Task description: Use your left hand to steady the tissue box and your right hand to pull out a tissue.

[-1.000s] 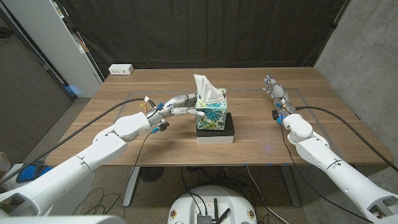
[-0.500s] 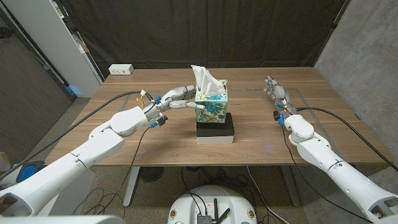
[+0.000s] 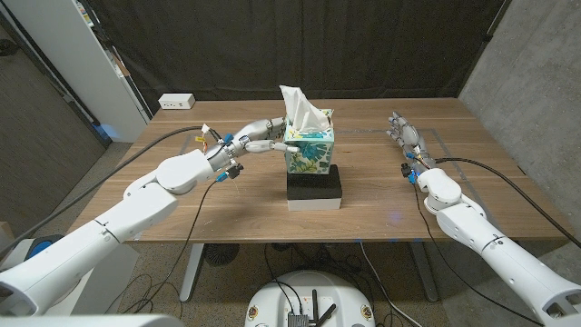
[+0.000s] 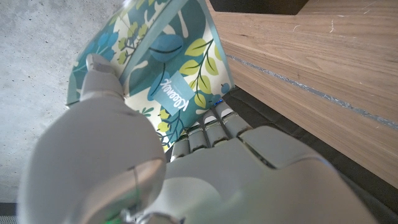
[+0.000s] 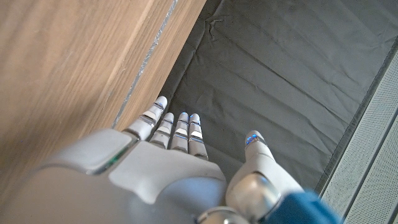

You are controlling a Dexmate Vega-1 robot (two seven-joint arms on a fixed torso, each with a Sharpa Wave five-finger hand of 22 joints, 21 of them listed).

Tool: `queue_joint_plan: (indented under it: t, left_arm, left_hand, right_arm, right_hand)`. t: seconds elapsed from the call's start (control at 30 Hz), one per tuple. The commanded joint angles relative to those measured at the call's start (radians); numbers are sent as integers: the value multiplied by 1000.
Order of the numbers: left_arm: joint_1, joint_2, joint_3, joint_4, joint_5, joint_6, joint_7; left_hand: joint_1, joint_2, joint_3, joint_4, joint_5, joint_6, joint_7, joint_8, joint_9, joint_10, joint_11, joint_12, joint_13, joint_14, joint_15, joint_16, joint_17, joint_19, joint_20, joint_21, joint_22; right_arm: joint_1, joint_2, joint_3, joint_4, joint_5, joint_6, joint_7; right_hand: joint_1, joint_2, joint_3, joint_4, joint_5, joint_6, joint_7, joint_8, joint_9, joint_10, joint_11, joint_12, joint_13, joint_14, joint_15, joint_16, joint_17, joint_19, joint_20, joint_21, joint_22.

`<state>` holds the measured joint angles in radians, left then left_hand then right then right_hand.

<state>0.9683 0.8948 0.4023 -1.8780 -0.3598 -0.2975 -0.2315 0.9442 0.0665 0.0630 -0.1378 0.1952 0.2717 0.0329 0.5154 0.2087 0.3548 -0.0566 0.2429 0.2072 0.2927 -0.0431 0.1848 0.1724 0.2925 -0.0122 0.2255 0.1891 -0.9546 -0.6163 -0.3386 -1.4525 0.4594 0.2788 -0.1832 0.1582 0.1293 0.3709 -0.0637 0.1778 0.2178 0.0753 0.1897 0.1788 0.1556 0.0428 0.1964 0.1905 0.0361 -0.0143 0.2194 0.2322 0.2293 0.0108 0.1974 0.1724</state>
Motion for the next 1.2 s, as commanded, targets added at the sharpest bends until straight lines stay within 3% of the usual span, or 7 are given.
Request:
queue_joint_plan:
  t: [0.03,0.17,0.5,0.8,1.2]
  left_arm:
    - [18,11,-15,-27,-5,19,14]
    - [22,12,-18,-27,-2,20,20]
    - [25,14,-20,-21,-3,30,25]
    - [29,17,-23,-23,-5,31,25]
    - [14,11,-12,-16,-4,25,8]
  left_hand:
    - [-12,0,6,11,-5,14,10,8,18,3,6,-3,5,-3,-19,-2,2,-3,0,-1,2]
    - [-13,2,7,10,-6,12,10,8,18,2,7,-5,5,-10,-18,-4,1,-4,-1,-2,2]
    - [-15,9,15,6,-11,7,10,7,18,-2,5,-13,6,-68,-26,-19,-2,-4,-10,-3,2]
    - [-16,10,18,4,-12,1,12,6,18,-4,4,-17,6,-81,-23,-18,-3,-7,-14,-5,2]
    - [-17,13,22,1,-13,-2,14,5,18,-6,4,-21,6,-98,-25,-17,-4,-8,-14,-5,1]
  right_arm:
    - [-15,-8,9,-15,10,1,1]
    - [-27,-15,15,-33,24,-11,5]
    - [-81,-38,38,-92,85,-24,37]
    - [-155,-39,68,-142,108,28,32]
    - [-247,-27,101,-192,85,96,-16]
  right_hand:
    - [0,0,1,-7,-3,3,6,1,3,1,3,0,4,-2,6,1,3,-1,3,-1,2]
    - [0,0,0,-8,-3,0,7,0,3,-1,3,-1,4,-5,5,0,3,-1,1,-1,2]
    - [-11,6,-2,-5,-2,-70,4,-17,2,-63,-4,-17,2,-64,1,-18,3,-53,-15,-15,1]
    - [-19,9,-5,-1,0,-111,3,-19,1,-108,-13,-22,0,-99,-3,-24,2,-85,-18,-18,1]
    - [-20,8,-5,-1,1,-114,4,-13,0,-109,-12,-16,-1,-100,-1,-22,0,-87,-17,-14,0]
